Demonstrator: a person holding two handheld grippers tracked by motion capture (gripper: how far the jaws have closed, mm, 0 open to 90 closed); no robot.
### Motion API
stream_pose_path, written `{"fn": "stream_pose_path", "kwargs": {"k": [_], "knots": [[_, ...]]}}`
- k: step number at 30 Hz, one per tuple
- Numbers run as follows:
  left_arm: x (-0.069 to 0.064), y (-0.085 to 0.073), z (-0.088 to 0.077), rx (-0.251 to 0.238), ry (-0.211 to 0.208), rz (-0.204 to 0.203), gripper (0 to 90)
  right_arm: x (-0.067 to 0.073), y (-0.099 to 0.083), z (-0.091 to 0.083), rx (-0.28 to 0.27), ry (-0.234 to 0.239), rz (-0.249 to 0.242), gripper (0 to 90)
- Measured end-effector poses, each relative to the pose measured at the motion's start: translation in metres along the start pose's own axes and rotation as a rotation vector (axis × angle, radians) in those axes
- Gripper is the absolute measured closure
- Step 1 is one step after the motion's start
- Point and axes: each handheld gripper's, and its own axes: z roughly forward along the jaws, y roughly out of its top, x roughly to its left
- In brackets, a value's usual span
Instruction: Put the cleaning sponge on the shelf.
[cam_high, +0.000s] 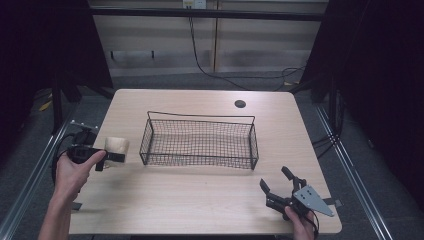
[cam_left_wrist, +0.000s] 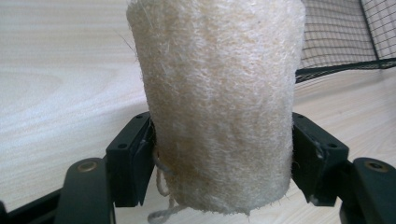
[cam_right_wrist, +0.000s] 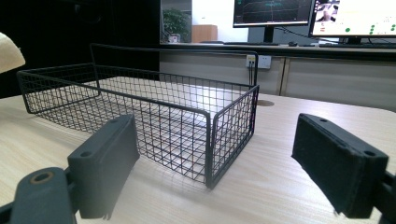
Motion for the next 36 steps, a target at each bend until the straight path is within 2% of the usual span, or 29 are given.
{"fn": "stream_pose_path", "kwargs": {"k": [2, 4, 6, 8, 12, 16, 23, 26, 35, 36], "knots": [[-0.001, 0.0, -0.002, -0.015, -0.003, 0.02, 31.1, 0.0, 0.0, 0.0, -0.001, 0.002, 0.003, 13.6], [-0.004, 0.0, -0.005, -0.055, -0.028, 0.037, 31.1, 0.0, 0.0, 0.0, -0.002, 0.003, 0.0, 13.6], [-0.005, 0.0, -0.007, -0.077, -0.043, 0.036, 31.0, 0.0, 0.0, 0.0, -0.001, 0.006, 0.001, 13.7], [-0.008, 0.0, -0.012, -0.118, -0.036, 0.05, 31.0, 0.0, 0.0, 0.0, 0.001, 0.003, 0.0, 13.6], [-0.014, 0.001, -0.022, -0.162, -0.048, 0.082, 31.0, 0.0, 0.0, 0.0, 0.0, 0.006, -0.001, 13.7], [-0.026, 0.002, -0.03, -0.208, -0.056, 0.103, 31.0, 0.0, 0.0, 0.0, 0.0, 0.007, 0.0, 13.6], [-0.048, 0.006, -0.04, -0.222, -0.059, 0.171, 31.0, 0.0, 0.0, 0.0, -0.001, 0.009, 0.0, 13.6], [-0.057, 0.009, -0.04, -0.219, -0.062, 0.18, 31.0, 0.0, 0.0, 0.0, 0.002, 0.008, -0.002, 13.6], [-0.071, 0.017, -0.037, -0.205, -0.052, 0.203, 31.0, 0.0, 0.0, 0.0, 0.004, 0.001, -0.003, 13.6], [-0.073, 0.019, -0.035, -0.204, -0.059, 0.194, 31.1, 0.0, 0.0, 0.0, 0.005, 0.0, -0.002, 13.6]]}}
